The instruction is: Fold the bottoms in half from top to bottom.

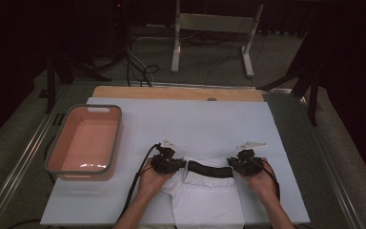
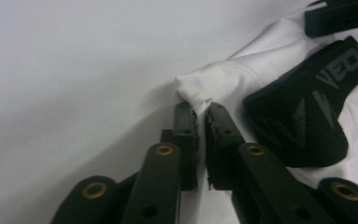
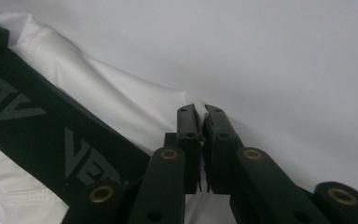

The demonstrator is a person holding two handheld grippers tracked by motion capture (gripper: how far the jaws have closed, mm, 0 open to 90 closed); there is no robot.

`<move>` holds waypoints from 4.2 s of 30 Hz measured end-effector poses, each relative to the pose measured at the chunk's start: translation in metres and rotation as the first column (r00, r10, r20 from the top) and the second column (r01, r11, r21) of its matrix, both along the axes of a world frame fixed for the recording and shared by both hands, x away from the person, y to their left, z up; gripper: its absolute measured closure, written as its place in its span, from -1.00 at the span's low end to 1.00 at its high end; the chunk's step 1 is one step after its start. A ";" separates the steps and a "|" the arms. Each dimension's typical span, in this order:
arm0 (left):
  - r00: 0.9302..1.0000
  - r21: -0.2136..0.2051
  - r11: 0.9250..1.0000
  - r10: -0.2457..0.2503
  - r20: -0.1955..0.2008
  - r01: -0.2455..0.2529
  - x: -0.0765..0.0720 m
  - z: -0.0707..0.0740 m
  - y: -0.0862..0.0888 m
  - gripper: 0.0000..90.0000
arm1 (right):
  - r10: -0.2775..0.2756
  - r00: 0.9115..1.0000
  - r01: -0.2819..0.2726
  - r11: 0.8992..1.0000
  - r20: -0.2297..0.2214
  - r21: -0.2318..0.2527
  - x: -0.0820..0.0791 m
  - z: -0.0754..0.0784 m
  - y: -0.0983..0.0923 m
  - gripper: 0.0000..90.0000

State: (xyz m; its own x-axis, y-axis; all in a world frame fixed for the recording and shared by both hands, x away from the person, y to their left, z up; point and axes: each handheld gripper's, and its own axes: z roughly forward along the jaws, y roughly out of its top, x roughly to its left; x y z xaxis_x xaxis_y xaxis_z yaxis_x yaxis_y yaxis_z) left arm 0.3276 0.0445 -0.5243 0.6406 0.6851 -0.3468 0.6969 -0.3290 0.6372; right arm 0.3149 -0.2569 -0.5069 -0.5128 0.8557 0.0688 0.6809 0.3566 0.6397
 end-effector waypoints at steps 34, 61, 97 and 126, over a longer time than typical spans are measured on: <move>0.981 -0.019 0.997 0.075 0.178 -0.073 0.049 0.048 0.004 0.92 | -0.073 0.981 0.074 0.997 0.182 0.002 0.031 0.036 0.012 0.90; 0.987 0.008 0.995 0.094 0.128 -0.096 0.056 0.034 -0.014 0.08 | -0.090 0.994 0.081 0.985 0.054 0.150 0.054 0.021 0.012 -0.03; 0.997 0.015 1.000 0.006 0.079 -0.007 0.026 0.017 -0.013 0.41 | 0.001 0.999 0.007 0.980 -0.042 0.197 0.030 0.013 0.010 0.60; 0.984 -0.066 0.993 0.105 0.143 -0.097 0.041 0.046 -0.014 -0.01 | 0.087 0.995 -0.090 0.994 0.051 0.060 -0.007 0.014 0.021 0.79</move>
State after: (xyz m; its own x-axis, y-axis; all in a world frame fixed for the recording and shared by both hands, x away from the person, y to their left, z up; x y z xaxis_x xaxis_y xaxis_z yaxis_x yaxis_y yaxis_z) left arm 0.3688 0.0300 -0.4784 0.6158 0.7300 -0.2966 0.6230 -0.2206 0.7505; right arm 0.3075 -0.2362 -0.4933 -0.5903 0.8017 0.0938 0.6162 0.3726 0.6939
